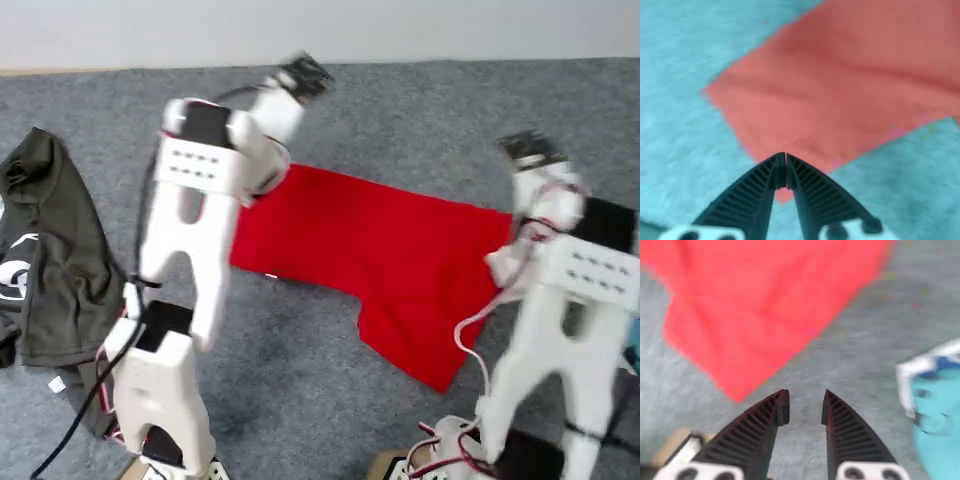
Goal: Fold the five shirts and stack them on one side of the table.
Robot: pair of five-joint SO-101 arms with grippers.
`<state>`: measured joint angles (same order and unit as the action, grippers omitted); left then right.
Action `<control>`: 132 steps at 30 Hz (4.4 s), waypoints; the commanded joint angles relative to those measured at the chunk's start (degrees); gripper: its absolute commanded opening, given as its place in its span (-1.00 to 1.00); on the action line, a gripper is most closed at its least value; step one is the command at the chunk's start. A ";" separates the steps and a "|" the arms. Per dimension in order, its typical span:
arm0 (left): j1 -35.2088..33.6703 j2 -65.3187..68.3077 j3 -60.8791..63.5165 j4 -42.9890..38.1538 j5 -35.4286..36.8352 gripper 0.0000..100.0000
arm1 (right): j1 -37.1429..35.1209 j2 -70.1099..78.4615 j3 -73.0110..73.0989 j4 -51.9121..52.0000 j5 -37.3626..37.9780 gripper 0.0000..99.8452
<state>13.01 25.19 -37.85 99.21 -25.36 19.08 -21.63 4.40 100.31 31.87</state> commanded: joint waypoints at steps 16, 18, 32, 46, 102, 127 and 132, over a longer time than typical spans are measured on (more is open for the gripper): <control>30.15 -3.43 22.37 -12.40 0.62 -1.00 | 19.12 -23.96 -5.63 2.24 -0.62 -0.78; 32.18 -3.43 24.66 -15.38 0.62 -1.00 | 20.79 -24.22 -5.63 2.24 -0.62 -0.78; 40.97 -3.52 33.27 -22.07 -3.34 -0.70 | 30.20 -24.31 -5.63 2.42 -0.62 -0.78; 42.11 4.75 30.81 -25.85 -8.26 -0.61 | 30.11 -23.78 -5.54 2.15 -0.26 -0.78; 32.53 33.14 -36.53 1.49 -3.96 -1.00 | 24.04 -24.31 -3.16 1.45 -0.53 -0.78; 42.64 11.96 -2.95 1.05 -4.22 -1.00 | 23.78 -23.87 -2.81 1.45 -0.18 -0.78; 38.68 12.04 -2.95 -2.64 -4.48 -1.00 | 23.78 -23.87 -2.81 1.45 -0.18 -0.78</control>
<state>53.98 41.45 -40.66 98.95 -29.76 43.25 -45.01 1.93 100.48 31.78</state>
